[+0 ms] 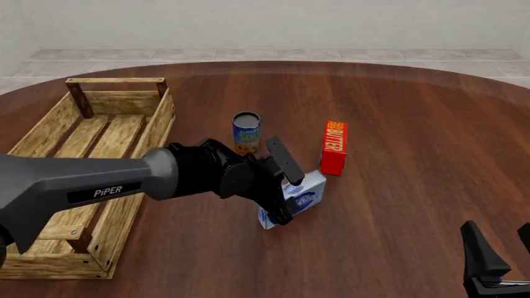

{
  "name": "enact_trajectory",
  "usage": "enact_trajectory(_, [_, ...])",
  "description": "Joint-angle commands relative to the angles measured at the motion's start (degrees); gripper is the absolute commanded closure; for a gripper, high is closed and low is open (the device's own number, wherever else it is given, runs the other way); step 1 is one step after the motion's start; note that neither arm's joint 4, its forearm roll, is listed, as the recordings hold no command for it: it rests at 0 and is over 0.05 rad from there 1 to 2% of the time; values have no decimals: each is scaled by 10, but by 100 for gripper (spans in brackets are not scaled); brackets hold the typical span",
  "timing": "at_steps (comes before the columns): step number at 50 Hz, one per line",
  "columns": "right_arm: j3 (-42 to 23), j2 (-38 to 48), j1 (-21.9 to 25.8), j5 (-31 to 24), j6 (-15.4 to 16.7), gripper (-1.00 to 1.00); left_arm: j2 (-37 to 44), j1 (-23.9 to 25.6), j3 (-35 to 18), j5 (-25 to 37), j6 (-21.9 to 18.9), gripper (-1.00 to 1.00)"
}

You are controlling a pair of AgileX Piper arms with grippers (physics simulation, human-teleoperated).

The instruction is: Pick up the cream cheese and put it in the tray.

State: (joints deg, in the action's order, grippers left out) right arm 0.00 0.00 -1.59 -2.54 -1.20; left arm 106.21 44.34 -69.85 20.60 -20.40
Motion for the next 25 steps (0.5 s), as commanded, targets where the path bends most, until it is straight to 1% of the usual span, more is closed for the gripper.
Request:
enact_trajectory(1, [0, 0, 0, -1, 0, -100, 6, -7, 1, -4, -7, -100])
enact_trajectory(25, [0, 0, -1, -1, -4, -100, 36, -20, -11, -13, -9, -100])
